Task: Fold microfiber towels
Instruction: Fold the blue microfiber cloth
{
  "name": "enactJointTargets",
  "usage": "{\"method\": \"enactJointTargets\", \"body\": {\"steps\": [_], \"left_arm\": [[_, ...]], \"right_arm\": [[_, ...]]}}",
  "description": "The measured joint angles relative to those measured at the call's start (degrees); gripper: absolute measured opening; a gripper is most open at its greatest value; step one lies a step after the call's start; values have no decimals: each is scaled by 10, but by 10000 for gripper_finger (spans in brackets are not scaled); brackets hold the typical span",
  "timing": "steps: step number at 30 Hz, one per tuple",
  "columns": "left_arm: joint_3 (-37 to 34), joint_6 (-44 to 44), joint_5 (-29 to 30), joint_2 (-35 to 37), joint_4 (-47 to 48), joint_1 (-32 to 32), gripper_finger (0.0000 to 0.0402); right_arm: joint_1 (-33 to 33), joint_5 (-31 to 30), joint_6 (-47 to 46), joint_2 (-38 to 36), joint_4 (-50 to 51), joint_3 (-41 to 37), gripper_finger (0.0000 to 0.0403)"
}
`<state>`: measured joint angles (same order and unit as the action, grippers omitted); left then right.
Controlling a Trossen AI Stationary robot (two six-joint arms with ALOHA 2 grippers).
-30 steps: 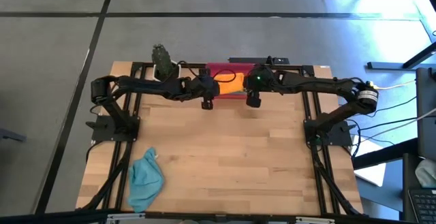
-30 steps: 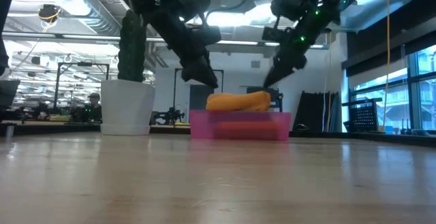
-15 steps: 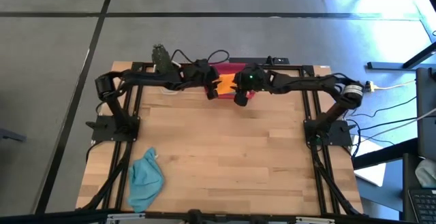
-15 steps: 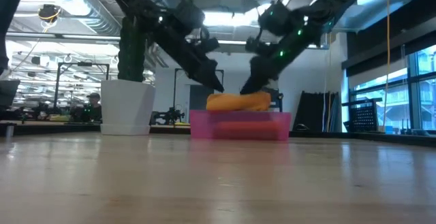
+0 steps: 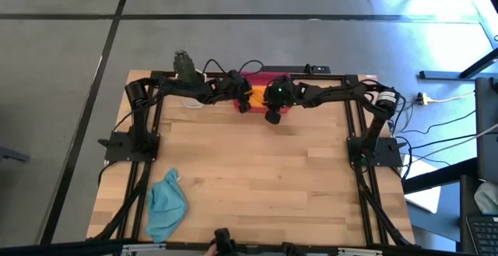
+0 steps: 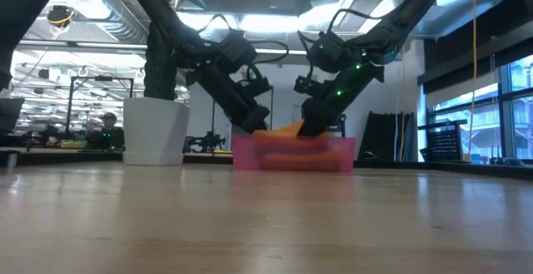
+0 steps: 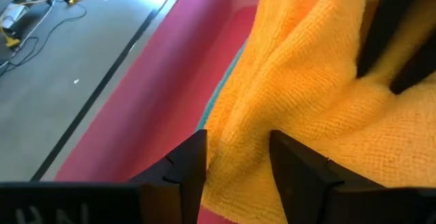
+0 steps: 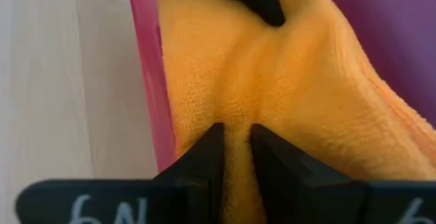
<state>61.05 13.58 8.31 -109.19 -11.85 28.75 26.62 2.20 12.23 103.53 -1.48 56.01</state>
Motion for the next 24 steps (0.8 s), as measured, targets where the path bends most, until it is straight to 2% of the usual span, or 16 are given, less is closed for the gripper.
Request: {"method": "enactJointTargets", "body": {"steps": [9,19,24], "left_arm": [[15,4,4,23,9,-7,149],[15,21,31,121,42,-28,149],[15,18,26,177,53,-55,149]], "right_arm": [[0,0,0,-43,23,-1,78],[0,-9,0,-141,66,-1,78],[6,-15,0,-146,64,-1,78]]}}
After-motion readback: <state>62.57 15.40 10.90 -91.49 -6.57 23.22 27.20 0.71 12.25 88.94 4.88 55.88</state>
